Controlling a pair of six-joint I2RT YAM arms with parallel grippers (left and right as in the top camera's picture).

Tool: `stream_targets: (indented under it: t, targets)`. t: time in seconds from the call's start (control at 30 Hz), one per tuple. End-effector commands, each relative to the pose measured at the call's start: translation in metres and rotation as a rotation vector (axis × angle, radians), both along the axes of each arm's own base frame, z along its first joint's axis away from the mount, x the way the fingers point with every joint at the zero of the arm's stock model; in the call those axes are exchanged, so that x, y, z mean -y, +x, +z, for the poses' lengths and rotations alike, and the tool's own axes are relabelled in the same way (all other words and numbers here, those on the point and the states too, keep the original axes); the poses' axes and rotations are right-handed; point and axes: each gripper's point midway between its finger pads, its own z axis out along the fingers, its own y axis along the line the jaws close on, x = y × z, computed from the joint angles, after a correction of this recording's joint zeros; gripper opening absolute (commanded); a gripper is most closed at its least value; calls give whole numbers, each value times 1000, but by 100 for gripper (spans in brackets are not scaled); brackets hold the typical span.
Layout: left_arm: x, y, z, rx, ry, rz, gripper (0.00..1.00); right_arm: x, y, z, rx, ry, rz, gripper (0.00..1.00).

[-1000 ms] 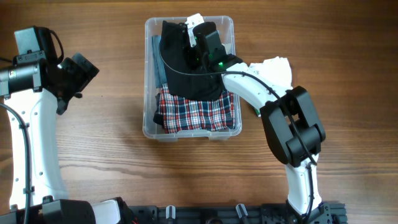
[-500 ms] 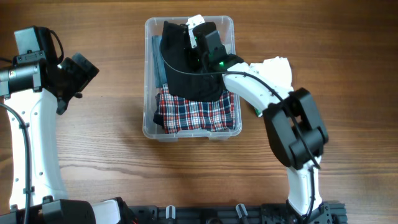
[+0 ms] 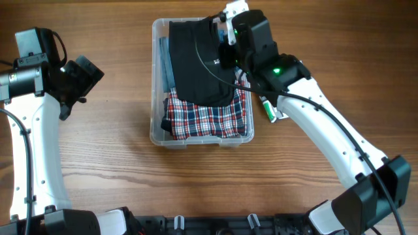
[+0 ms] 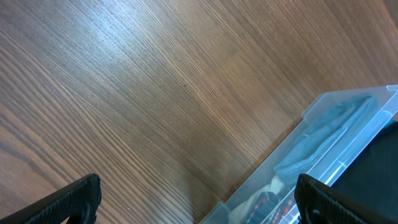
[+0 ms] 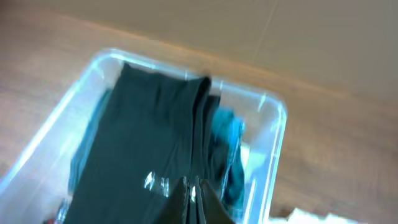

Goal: Pack container
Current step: 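Release and tuck the black garment into the container with the right gripper, then move the right gripper to the white shirt right of the container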

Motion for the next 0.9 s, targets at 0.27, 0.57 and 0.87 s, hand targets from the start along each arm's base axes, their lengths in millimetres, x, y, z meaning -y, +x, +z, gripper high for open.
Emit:
stream_targets:
  t: [0.27,0.57,0.87]
  targets:
    - [-1,1,4,12,0,3,100,70,-24,-65,-397,123,-254,4]
    - [-1,1,4,12,0,3,100,164,-38,-87,-531,11,-412,21]
    - [-1,1,4,12,-1,3,100,227,-40,-106,-541,-65,-496,86]
